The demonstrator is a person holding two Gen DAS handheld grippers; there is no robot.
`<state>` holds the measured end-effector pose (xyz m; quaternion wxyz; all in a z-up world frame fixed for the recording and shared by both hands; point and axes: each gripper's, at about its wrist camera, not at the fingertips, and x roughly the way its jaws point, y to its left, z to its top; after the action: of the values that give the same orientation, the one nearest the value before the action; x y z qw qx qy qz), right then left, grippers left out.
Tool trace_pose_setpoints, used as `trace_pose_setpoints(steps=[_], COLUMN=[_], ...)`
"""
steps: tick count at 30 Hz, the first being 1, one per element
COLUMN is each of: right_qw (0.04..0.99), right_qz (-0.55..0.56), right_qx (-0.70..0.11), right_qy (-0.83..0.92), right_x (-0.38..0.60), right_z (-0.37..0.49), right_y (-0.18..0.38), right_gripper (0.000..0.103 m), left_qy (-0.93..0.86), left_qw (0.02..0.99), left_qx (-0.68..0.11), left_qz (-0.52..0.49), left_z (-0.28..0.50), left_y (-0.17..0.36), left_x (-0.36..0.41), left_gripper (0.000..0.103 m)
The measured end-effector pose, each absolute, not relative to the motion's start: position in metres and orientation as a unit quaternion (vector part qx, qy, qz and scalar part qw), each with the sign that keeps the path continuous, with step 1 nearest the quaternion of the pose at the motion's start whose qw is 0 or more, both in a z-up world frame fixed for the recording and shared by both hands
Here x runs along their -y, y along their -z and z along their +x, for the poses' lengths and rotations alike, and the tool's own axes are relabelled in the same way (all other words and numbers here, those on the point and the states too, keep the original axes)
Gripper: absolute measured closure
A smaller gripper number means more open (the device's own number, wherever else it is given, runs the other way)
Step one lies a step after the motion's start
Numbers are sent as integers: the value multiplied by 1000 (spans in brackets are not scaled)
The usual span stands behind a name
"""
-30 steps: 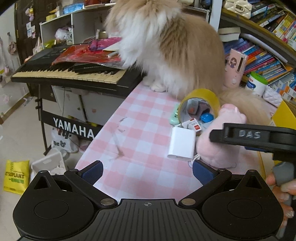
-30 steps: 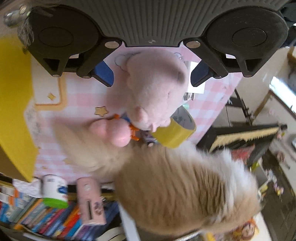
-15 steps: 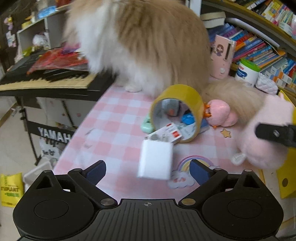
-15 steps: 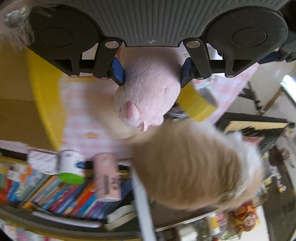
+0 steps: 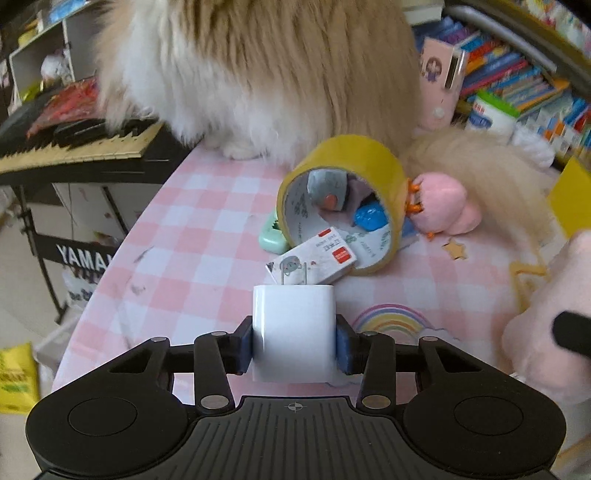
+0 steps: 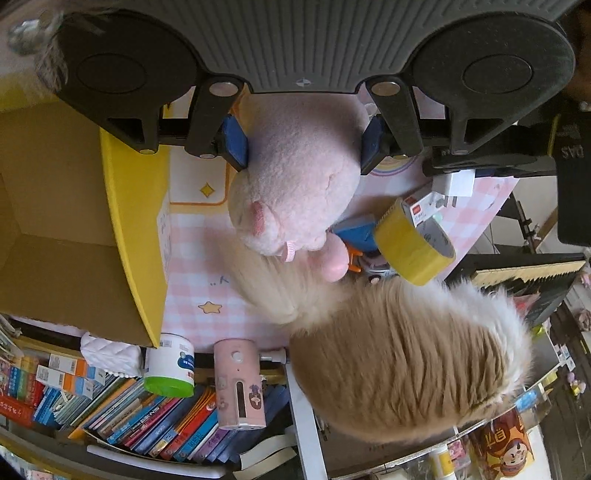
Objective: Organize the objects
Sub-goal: 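Grasp the pink plush pig with the right tool while the left tool grasps the white charger, then carry the pig and charger over the yellow box with both tools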
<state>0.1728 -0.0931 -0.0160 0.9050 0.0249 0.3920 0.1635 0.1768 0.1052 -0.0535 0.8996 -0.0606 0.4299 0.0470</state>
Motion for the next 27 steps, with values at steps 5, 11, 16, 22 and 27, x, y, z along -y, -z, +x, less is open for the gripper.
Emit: trace_pose_setpoints(steps=[5, 11, 16, 22, 27], right_qw=[906, 908, 908, 909, 912], right_qz=[16, 21, 31, 51, 72], right_qx=[-390, -387, -388, -397, -396], right_qy=[-165, -160, -156, -119, -78], right_x=[99, 98, 98, 110, 129], right_z=[156, 121, 89, 41, -2], right_y=[8, 5, 0, 2, 6], right_gripper=[44, 44, 44, 44, 44], left_qy=[-5, 25, 43, 89, 139], left_qw=[912, 915, 908, 900, 891], left_qx=[-398, -375, -390, -405, -416], left_qz=[-100, -147, -144, -133, -119], left_z=[145, 99, 57, 19, 0], left_y=[19, -7, -5, -4, -1], left_x=[-107, -112, -109, -96, -72], left_gripper=[62, 62, 62, 62, 62])
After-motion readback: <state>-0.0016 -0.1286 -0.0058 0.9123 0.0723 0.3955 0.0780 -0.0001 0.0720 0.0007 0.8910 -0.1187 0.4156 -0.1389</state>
